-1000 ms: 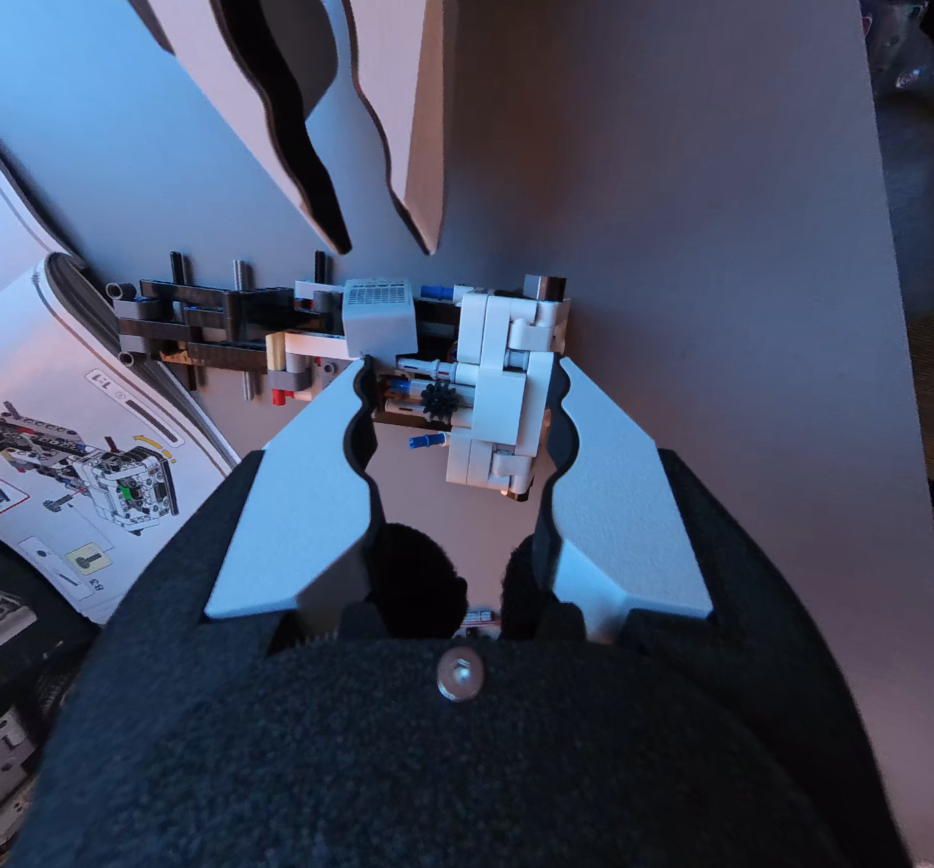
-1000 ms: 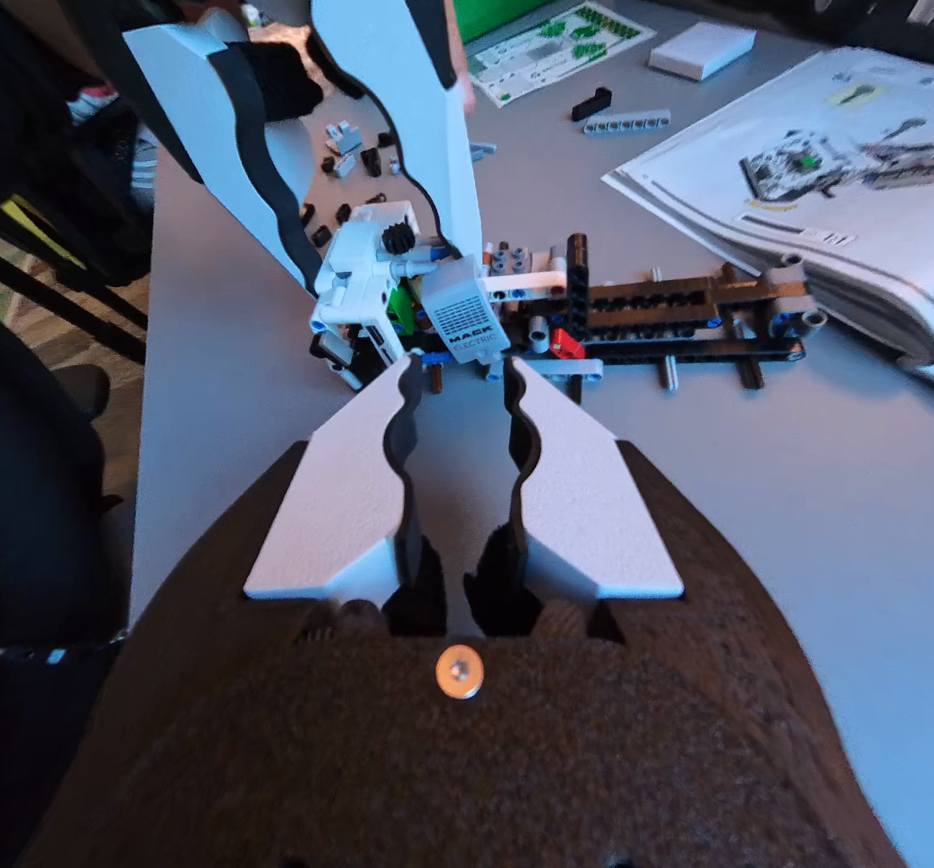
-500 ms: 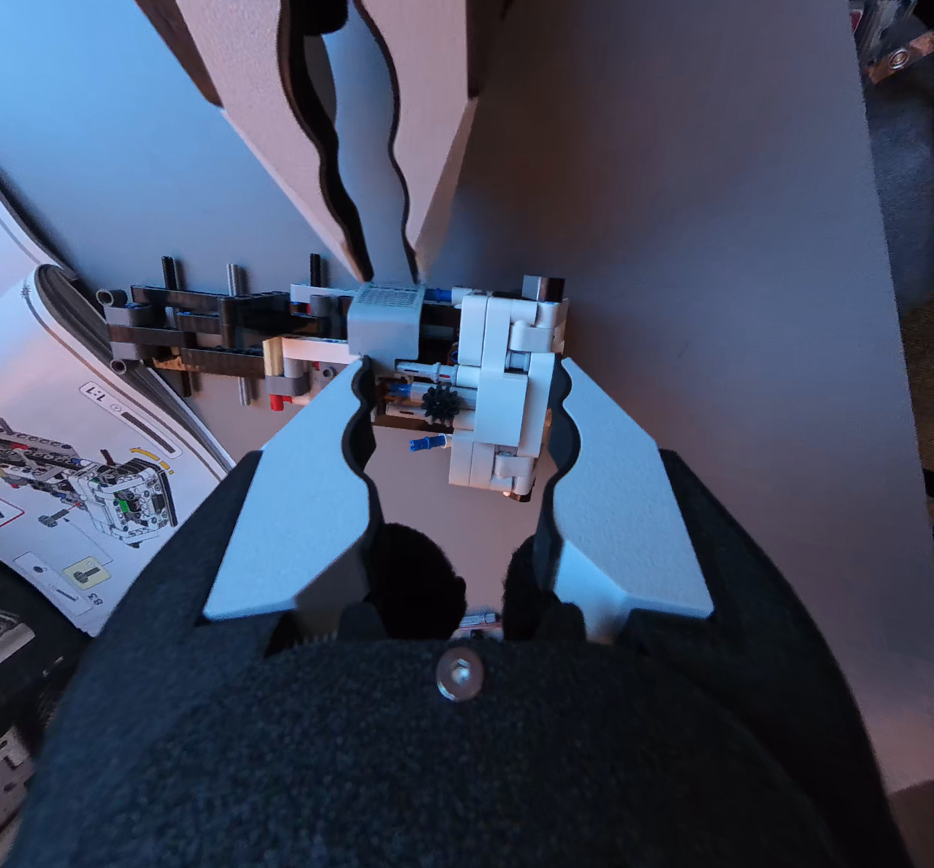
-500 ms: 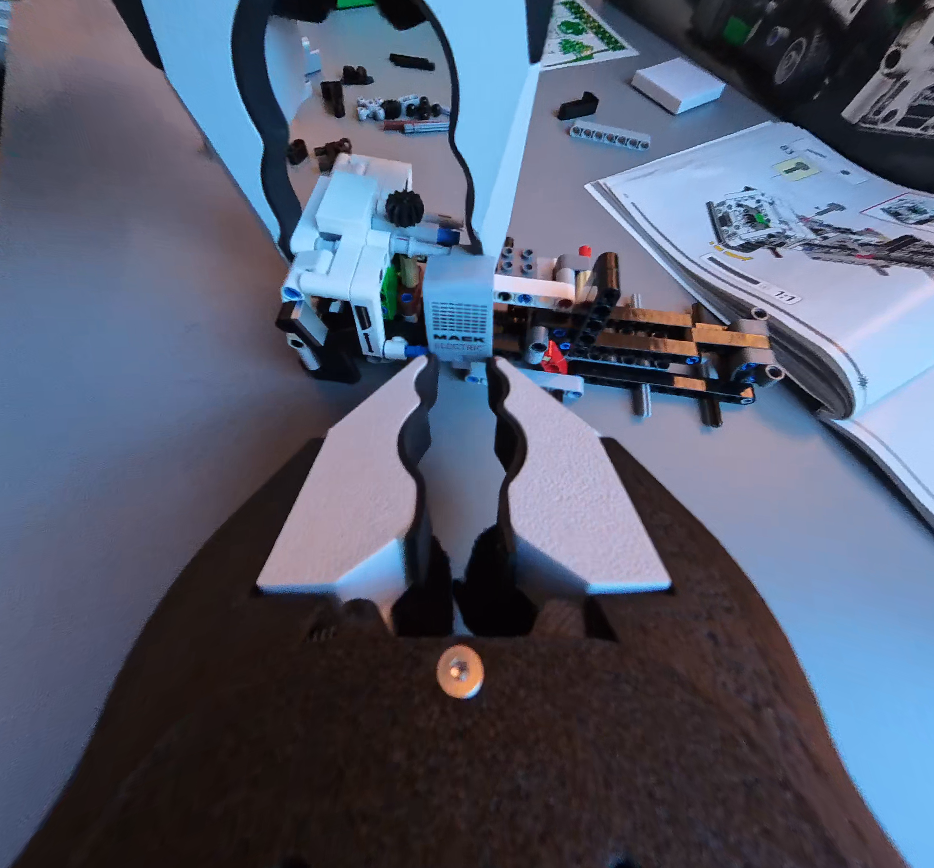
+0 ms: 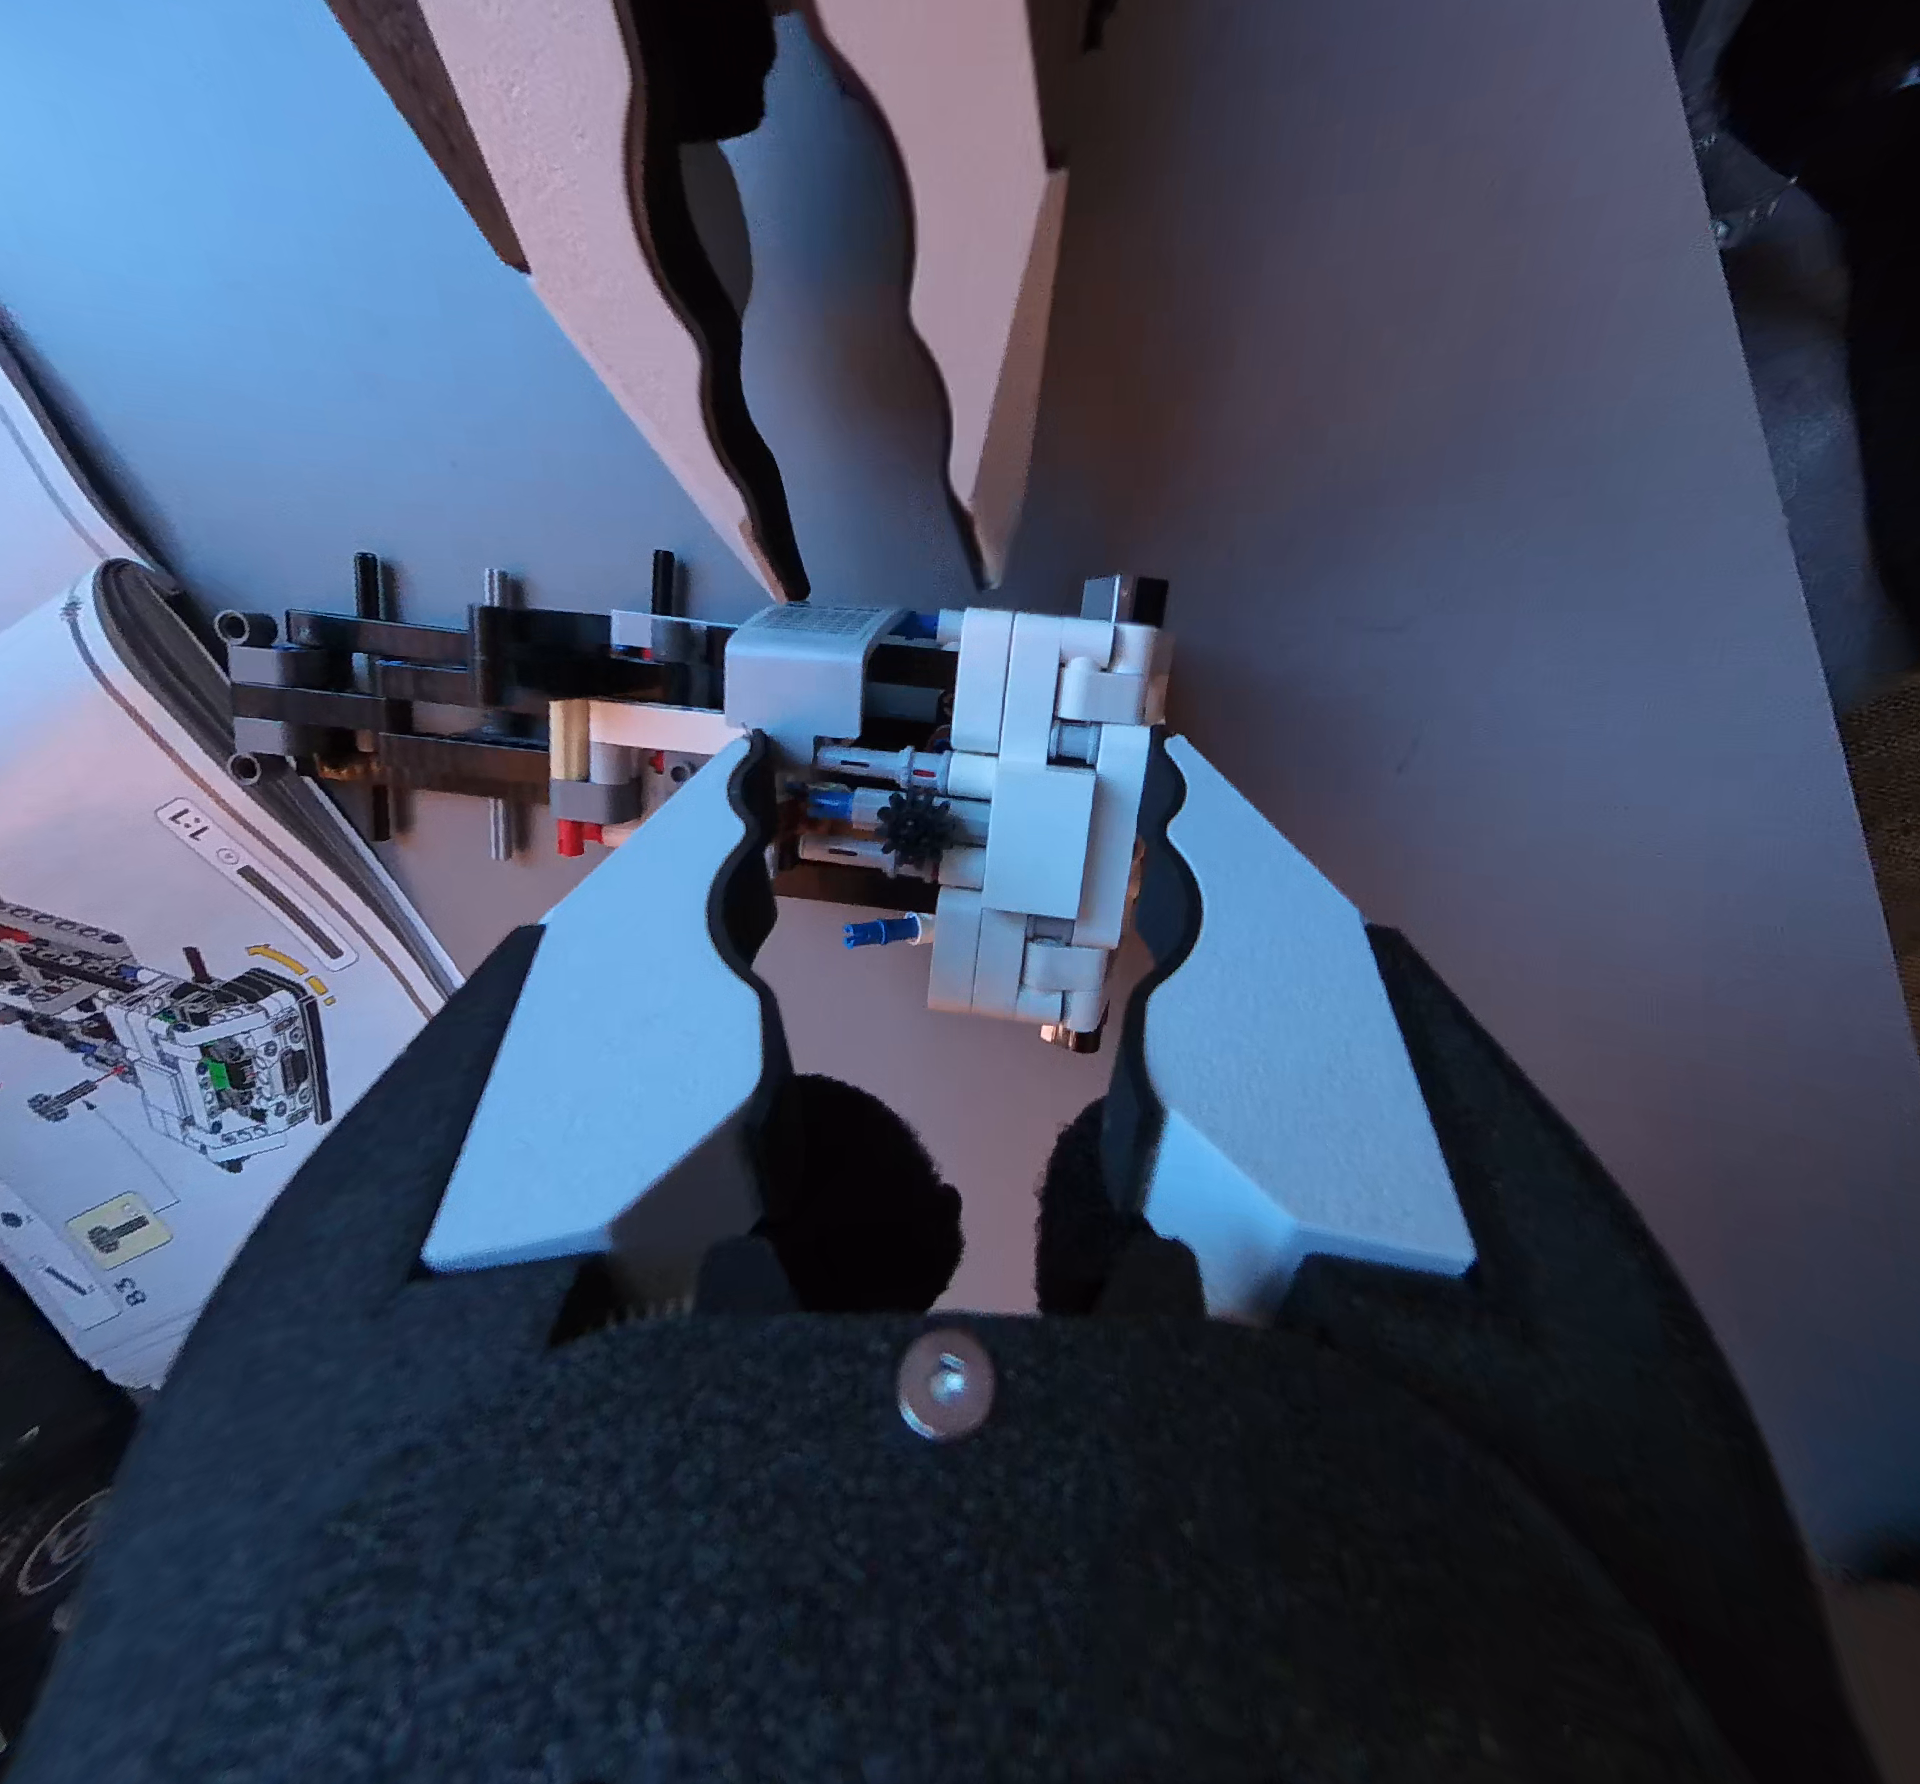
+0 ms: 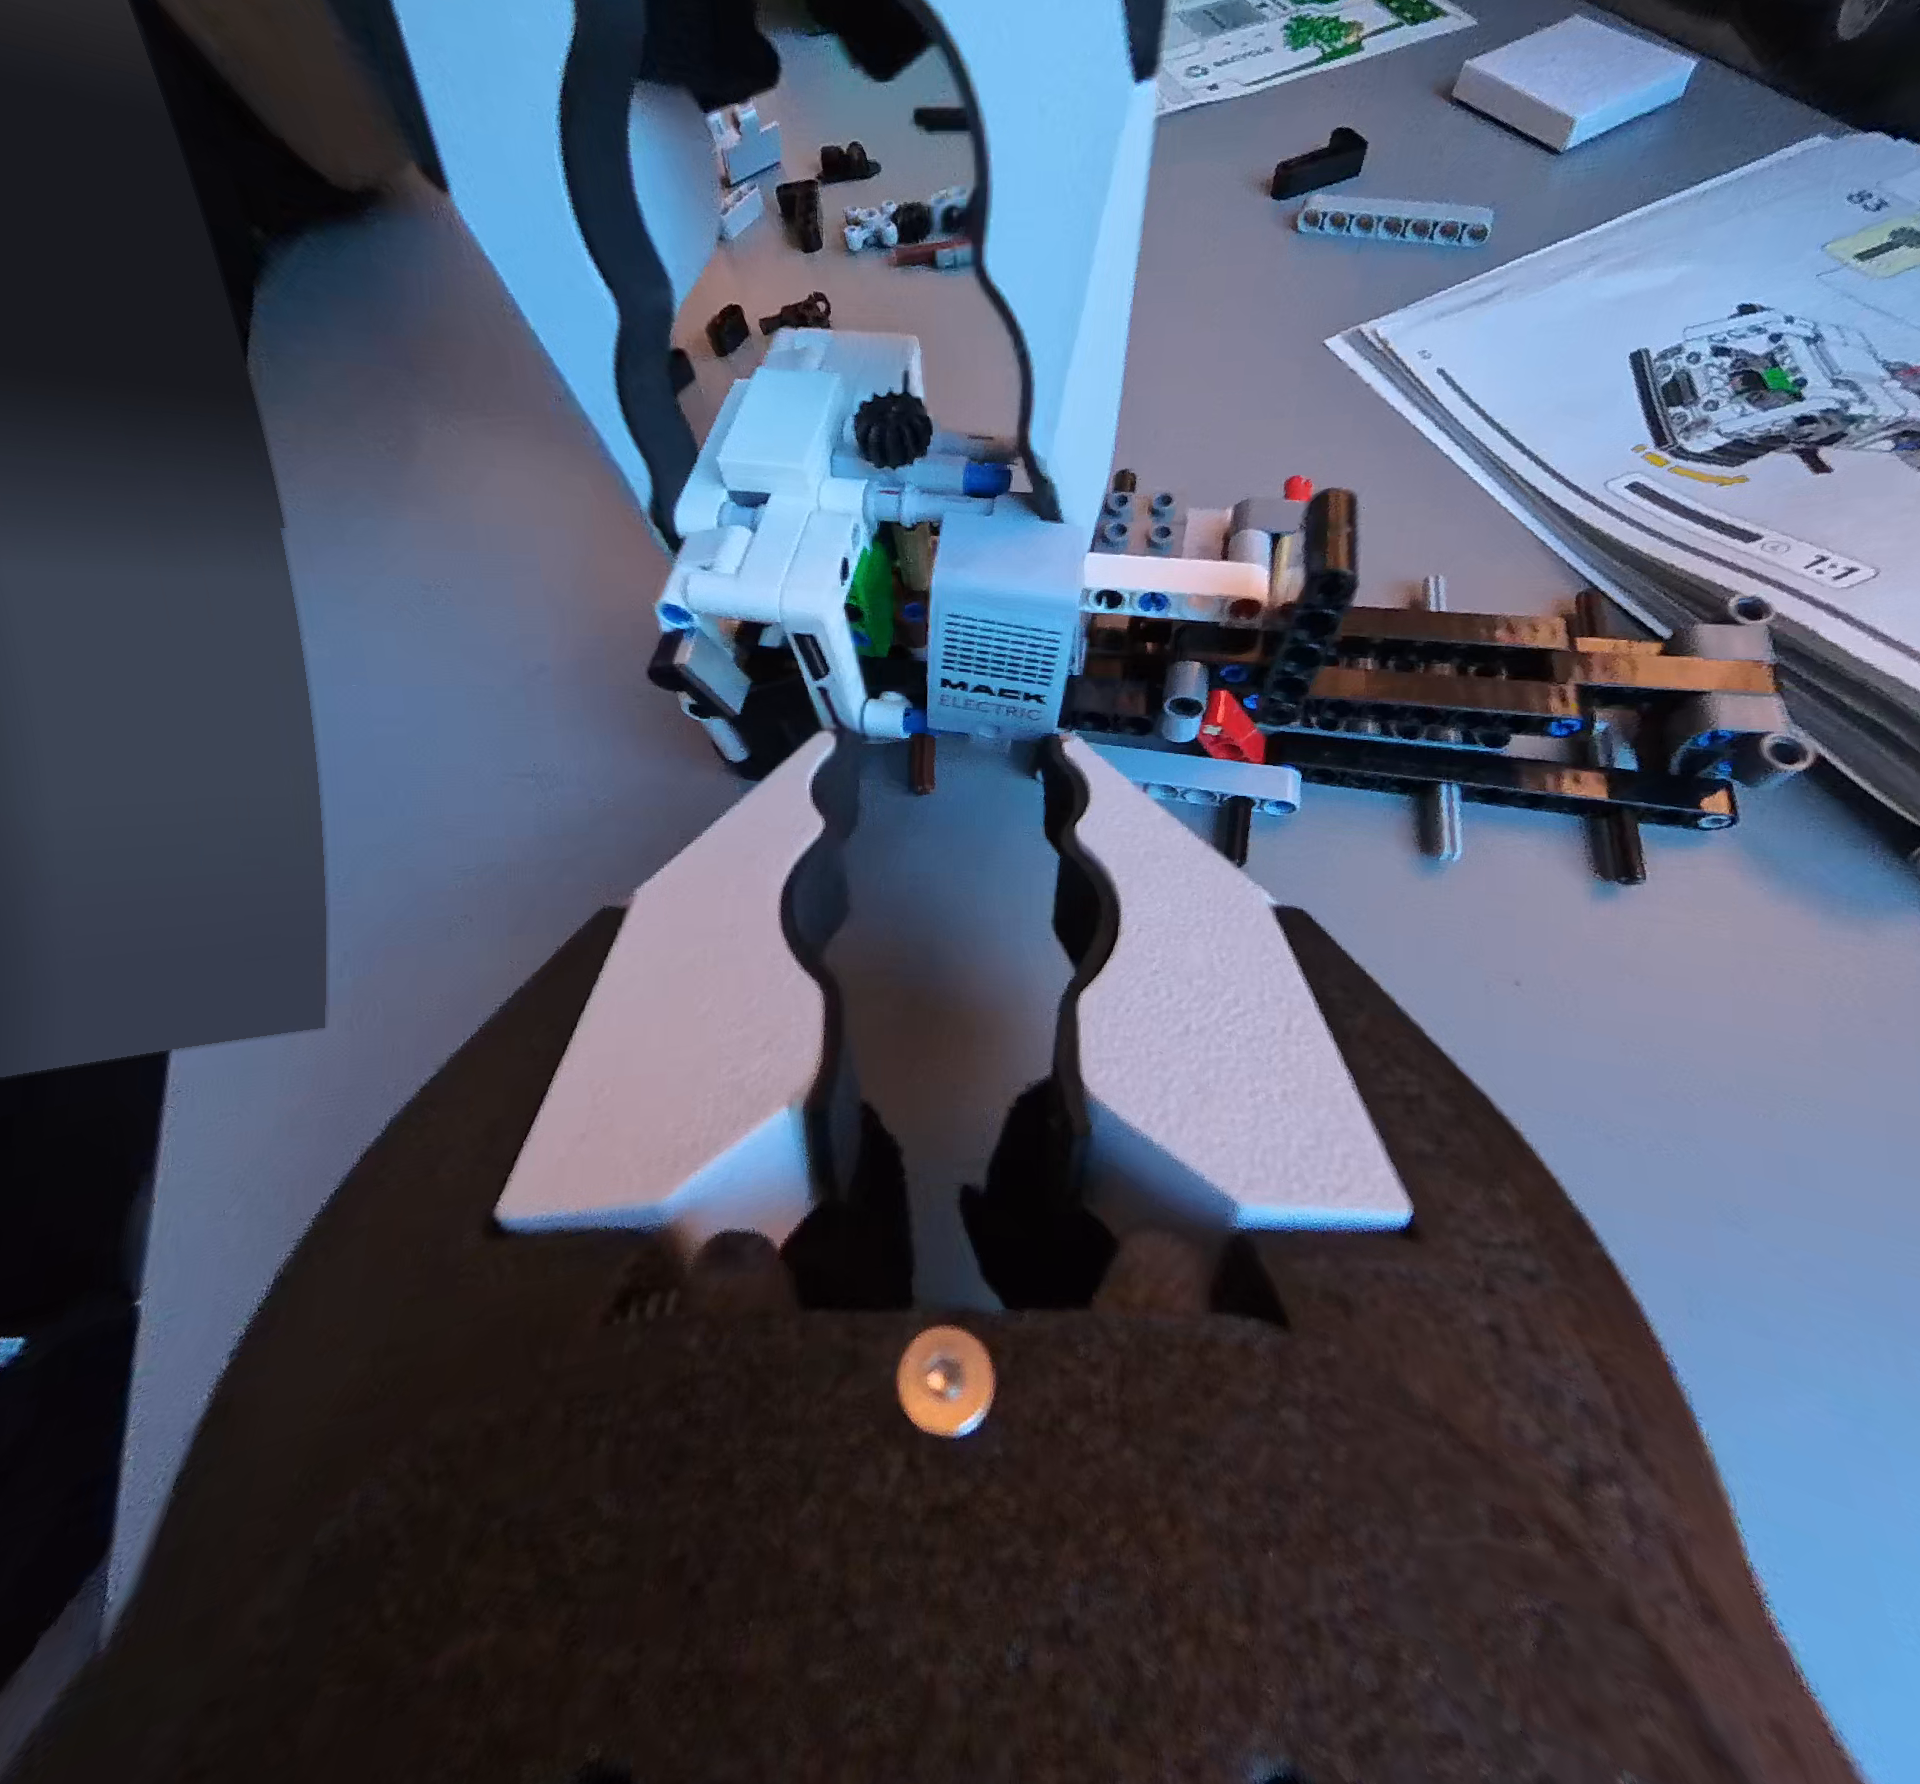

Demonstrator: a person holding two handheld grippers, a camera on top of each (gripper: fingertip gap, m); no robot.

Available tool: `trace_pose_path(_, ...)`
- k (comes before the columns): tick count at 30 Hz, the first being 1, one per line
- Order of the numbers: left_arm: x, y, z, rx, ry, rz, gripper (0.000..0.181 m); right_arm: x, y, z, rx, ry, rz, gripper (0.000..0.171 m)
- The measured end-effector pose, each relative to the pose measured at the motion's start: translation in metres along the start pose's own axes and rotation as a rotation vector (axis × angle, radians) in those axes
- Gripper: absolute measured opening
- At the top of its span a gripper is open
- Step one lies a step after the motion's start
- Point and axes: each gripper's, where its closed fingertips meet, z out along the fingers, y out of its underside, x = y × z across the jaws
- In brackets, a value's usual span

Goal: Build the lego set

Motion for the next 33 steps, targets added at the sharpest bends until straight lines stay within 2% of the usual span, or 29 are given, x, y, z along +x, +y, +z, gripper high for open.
trace_pose_path(1,0.0,0.0,0.0,-0.005,-0.002,-0.002,0.069,-0.001,0.0,0.0,-0.002,0.011,-0.017,0.036)
trace_pose_path(6,0.0,0.0,0.0,-0.008,-0.007,-0.014,0.069,0.001,0.001,0.003,-0.011,0.078,-0.053,0.037)
trace_pose_path(9,0.0,0.0,0.0,-0.009,-0.007,-0.013,0.069,-0.005,0.002,0.005,-0.023,0.093,-0.08,0.049)
trace_pose_path(14,0.001,0.0,0.0,-0.015,-0.002,-0.012,0.069,0.002,0.003,0.005,-0.032,0.2,-0.143,0.038)
trace_pose_path(19,0.001,0.001,0.0,-0.011,-0.001,-0.011,0.069,0.001,0.003,0.005,-0.036,0.206,-0.155,0.041)
trace_pose_path(24,0.002,0.001,0.0,-0.006,0.003,-0.004,0.068,0.002,0.007,0.009,-0.068,0.189,-0.129,0.057)
trace_pose_path(33,0.002,0.003,-0.001,-0.02,0.0,-0.002,0.069,0.002,0.006,0.016,-0.086,0.2,-0.101,0.047)
